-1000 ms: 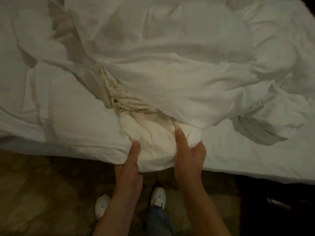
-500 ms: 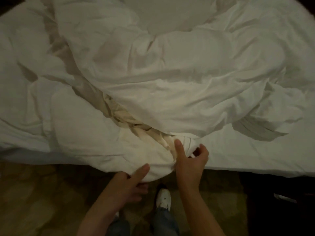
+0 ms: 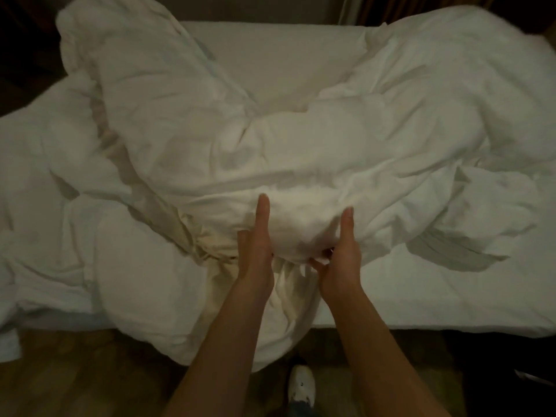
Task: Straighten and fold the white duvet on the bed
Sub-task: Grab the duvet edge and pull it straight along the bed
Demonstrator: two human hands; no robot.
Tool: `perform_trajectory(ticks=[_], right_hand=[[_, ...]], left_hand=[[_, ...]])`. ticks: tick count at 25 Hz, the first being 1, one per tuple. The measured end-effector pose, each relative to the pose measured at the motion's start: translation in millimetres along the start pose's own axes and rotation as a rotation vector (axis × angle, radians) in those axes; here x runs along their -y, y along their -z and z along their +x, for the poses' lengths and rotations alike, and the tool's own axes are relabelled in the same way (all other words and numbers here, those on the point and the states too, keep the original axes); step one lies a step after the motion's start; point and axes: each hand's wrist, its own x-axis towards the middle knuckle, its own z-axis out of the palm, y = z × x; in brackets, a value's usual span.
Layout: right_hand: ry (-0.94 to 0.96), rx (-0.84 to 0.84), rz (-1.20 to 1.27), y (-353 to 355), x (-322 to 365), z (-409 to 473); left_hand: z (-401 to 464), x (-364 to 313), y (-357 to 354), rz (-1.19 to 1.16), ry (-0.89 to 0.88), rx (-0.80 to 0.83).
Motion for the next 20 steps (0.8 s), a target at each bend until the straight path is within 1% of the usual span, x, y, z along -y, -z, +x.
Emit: perform_trajectory(ticks=[1, 4, 6, 8, 10, 12, 14, 16, 17, 18, 20], right_hand=[[0.077, 0.049, -0.024, -6.5, 7.5, 4.0], [0.326, 0.148, -0.183, -28.2, 25.7, 19.7], [0.411, 0.159, -0.256, -43.3, 36.4, 35.7], [0.462, 0.119, -0.327, -59.2, 50.0, 56.6], [0.556, 0.121, -0.392, -76.2, 63.7, 80.5], [0.675, 0.168, -0.462, -94.3, 77.9, 105.5], [0.798, 0.201, -0.557, -115.6, 93.2, 136.3], [0.889, 0.176, -0.690, -139.6, 110.8, 170.5], [0.922, 0.140, -0.754, -151.5, 119.5, 187.7], [0.951, 0.104, -0.800, -164.7, 128.2, 207.3], [0.995, 0.083, -0.845, -184.5, 140.8, 241.1]], left_hand=[[4.3, -1.7, -11.4, 0.026, -0.093, -0.030], [22.9, -14.2, -42.5, 0.103, -0.367, -0.001], [39.9, -26.9, -60.6, 0.170, -0.486, 0.004], [64.1, -40.3, -74.6, 0.273, -0.577, -0.015], [94.2, -53.3, -85.5, 0.401, -0.678, -0.061], [123.9, -73.5, -96.0, 0.545, -0.767, -0.104], [155.2, -99.2, -106.9, 0.712, -0.911, -0.106], [189.6, -122.7, -114.3, 0.947, -1.103, -0.090], [205.9, -132.8, -116.7, 1.060, -1.164, -0.075], [224.6, -143.1, -121.3, 1.129, -1.190, -0.049], [261.6, -157.9, -133.5, 1.158, -1.162, 0.009]])
